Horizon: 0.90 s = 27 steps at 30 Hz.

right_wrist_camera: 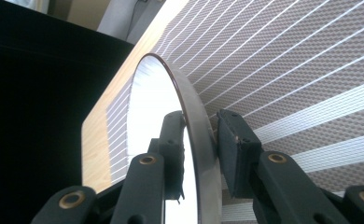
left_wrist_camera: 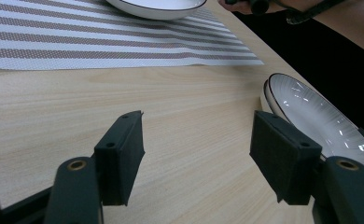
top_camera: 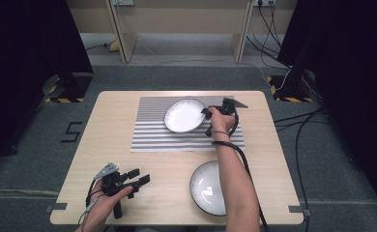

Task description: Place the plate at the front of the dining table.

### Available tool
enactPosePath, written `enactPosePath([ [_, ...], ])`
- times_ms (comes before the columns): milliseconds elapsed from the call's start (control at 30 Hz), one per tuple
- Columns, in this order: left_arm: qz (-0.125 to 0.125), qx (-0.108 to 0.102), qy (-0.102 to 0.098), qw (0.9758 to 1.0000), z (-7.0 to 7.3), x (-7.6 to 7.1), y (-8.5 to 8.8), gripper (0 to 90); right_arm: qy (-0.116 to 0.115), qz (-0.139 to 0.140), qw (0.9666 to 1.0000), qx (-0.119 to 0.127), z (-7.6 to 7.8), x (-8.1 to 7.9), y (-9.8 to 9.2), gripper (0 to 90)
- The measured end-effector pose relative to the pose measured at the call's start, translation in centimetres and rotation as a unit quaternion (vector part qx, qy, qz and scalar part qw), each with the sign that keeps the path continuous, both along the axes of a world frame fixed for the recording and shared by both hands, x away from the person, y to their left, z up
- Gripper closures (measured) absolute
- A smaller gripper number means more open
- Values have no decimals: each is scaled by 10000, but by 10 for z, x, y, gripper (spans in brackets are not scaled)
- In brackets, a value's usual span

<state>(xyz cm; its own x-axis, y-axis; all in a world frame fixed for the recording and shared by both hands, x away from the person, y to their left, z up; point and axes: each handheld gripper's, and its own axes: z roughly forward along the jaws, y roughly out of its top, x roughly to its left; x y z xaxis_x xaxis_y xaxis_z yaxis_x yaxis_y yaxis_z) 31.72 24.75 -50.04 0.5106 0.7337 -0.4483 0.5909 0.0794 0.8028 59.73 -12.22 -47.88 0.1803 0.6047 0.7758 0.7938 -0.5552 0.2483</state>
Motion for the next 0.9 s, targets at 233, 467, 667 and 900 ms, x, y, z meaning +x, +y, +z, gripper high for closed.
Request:
enactPosePath([
  [233, -20, 19, 17, 10000, -1, 0, -1, 344, 28, -140, 9997, -213, -4, -3, -10, 695],
  [467, 3, 15, 0, 10000, -1, 0, 0, 344, -84, -113, 9998, -147, 2, -5, -11, 615],
  [667, 8, 9, -4, 10000, -1, 1, 0, 344, -38, -208, 9996, -161, 1, -13, -23, 576],
  [900, 2, 39, 8, 10000, -1, 0, -1, 343, -38, -274, 9995, -152, 1, -24, -37, 559],
])
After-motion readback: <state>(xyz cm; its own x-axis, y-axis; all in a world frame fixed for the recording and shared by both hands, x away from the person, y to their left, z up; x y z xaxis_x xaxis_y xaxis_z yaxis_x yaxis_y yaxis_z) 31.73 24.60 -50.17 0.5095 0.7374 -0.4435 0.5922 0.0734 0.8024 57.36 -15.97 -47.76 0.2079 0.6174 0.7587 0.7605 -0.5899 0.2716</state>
